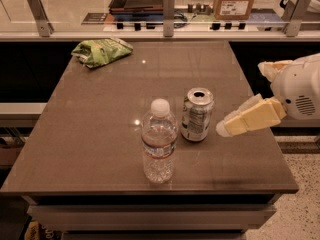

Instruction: Move 7up can near green jalapeno chip bag

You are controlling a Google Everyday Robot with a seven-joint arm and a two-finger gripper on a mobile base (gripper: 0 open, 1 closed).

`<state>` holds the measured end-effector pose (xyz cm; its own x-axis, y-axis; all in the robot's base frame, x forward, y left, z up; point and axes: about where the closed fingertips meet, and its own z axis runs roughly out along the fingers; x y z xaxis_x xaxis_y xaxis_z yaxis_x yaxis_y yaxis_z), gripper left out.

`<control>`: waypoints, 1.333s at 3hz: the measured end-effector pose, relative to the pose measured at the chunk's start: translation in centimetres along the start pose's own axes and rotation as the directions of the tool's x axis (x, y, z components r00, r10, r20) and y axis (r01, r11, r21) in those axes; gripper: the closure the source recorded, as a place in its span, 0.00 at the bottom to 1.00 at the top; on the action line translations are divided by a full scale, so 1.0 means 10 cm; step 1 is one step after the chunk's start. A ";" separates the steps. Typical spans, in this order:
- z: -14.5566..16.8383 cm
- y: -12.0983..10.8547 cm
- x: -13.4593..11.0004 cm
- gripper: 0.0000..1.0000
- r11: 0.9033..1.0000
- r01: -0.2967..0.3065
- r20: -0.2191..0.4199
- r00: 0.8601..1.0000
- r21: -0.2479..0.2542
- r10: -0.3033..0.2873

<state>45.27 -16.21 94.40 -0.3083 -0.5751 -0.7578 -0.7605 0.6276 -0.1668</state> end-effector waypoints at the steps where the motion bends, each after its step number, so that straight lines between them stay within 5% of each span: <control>1: 0.05 0.02 0.05 0.00 1.000 -0.020 0.042 0.999 0.014 0.020; 4: 0.59 0.35 0.19 0.00 0.987 -0.116 0.276 0.958 0.113 0.081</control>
Offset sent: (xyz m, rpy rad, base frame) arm -0.0091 0.0166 -0.0539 0.2378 -0.1709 -0.1249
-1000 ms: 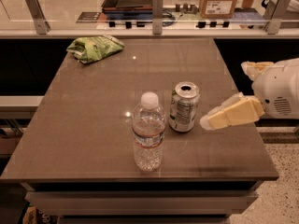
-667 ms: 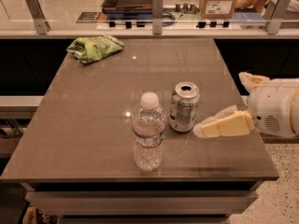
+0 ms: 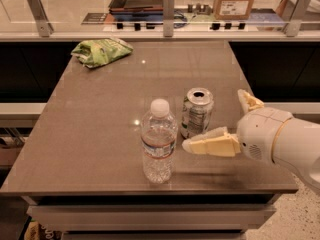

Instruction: Move 7up can near green jalapeno chip bag

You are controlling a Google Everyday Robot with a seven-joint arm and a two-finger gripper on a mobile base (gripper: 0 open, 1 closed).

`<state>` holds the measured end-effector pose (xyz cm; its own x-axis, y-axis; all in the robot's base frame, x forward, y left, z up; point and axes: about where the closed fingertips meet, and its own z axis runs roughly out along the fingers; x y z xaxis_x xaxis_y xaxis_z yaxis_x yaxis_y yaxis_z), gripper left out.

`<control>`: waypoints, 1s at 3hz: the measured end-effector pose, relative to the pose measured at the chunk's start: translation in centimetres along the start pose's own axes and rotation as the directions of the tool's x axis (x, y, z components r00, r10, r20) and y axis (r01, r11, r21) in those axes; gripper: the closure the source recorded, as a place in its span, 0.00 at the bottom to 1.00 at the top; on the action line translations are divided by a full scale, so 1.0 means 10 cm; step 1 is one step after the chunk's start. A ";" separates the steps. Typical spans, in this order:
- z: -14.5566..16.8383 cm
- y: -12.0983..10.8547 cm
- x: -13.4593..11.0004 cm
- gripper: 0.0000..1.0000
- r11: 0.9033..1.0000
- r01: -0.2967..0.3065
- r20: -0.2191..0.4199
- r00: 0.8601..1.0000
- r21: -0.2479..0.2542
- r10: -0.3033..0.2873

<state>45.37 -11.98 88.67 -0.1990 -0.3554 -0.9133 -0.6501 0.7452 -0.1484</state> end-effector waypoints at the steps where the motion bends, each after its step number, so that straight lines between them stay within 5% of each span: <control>1: 0.19 0.04 -0.05 0.00 1.000 -0.018 0.073 0.997 0.006 0.017; 3: 0.38 -0.04 -0.11 0.00 0.999 -0.043 0.182 0.983 0.012 0.040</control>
Offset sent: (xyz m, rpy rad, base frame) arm 0.0376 0.0210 -0.0105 0.1747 -0.1295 -0.0150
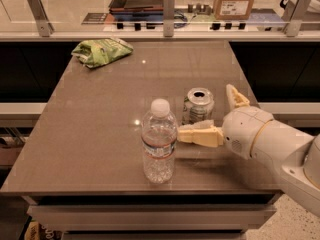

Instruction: Move 7up can near green jalapeno chip bag

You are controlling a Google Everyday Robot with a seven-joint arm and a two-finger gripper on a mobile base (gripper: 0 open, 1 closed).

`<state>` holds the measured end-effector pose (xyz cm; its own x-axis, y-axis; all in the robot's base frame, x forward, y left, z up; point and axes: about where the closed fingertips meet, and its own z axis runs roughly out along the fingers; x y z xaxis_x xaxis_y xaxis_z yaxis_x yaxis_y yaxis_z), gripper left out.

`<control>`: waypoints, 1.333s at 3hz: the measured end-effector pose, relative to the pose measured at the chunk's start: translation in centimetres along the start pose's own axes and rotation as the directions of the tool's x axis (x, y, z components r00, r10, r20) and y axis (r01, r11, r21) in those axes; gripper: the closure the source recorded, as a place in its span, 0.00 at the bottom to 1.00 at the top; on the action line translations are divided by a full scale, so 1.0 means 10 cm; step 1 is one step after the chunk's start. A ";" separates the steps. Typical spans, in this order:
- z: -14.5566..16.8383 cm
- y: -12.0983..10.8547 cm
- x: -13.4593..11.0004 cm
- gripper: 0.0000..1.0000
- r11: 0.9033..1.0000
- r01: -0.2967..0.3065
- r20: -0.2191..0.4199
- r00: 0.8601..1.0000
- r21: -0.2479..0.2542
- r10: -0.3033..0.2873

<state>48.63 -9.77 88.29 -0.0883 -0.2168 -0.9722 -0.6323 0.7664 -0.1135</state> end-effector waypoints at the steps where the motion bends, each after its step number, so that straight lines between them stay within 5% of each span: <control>1: 0.02 0.01 0.01 0.00 1.000 0.002 0.004 1.000 -0.005 -0.002; 2: 0.03 0.03 -0.01 0.13 1.000 0.006 0.004 1.000 -0.007 -0.006; 4: 0.04 0.07 -0.05 0.62 1.000 0.016 0.005 1.000 -0.012 -0.016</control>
Offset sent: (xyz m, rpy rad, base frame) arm 0.0005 0.0018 -0.0011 0.0019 -0.0032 0.0053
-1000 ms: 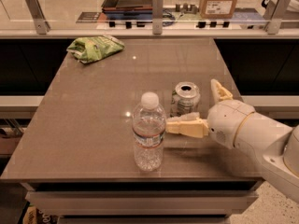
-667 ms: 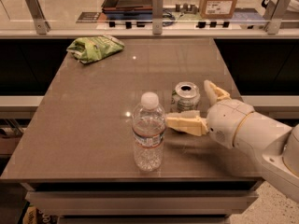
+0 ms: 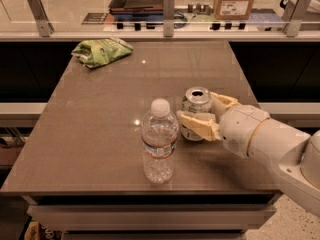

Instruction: Move 7up can near green jalapeno chip bag

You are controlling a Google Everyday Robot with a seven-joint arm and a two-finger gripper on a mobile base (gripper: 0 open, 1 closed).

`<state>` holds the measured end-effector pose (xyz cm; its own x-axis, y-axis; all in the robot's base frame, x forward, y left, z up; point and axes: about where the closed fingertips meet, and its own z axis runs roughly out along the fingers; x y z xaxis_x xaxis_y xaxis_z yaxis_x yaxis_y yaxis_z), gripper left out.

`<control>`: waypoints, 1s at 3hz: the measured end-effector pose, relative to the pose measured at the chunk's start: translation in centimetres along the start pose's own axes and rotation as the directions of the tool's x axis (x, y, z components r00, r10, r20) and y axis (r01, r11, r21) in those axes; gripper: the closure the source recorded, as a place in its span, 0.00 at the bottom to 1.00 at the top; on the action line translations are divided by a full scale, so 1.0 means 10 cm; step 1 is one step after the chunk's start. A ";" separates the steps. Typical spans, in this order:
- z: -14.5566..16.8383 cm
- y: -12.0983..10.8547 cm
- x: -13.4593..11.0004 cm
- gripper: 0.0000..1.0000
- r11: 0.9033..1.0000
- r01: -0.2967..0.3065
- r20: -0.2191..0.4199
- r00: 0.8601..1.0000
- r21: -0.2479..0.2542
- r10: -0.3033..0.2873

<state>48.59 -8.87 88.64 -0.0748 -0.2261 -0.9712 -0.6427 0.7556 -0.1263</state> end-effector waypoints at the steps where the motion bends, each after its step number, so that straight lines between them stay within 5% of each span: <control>1: 0.01 0.02 -0.02 0.84 1.000 0.005 0.000 1.000 -0.002 -0.005; 2: 0.02 0.04 -0.04 1.00 1.000 0.009 0.000 1.000 -0.005 -0.009; 3: 0.02 0.04 -0.04 1.00 1.000 0.010 0.000 1.000 -0.005 -0.010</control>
Offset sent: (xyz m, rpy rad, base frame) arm -0.0003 0.0022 0.0014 -0.0031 -0.0022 0.0030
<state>48.52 -8.37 88.96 -0.0684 -0.2333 -0.9700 -0.6473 0.7502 -0.1348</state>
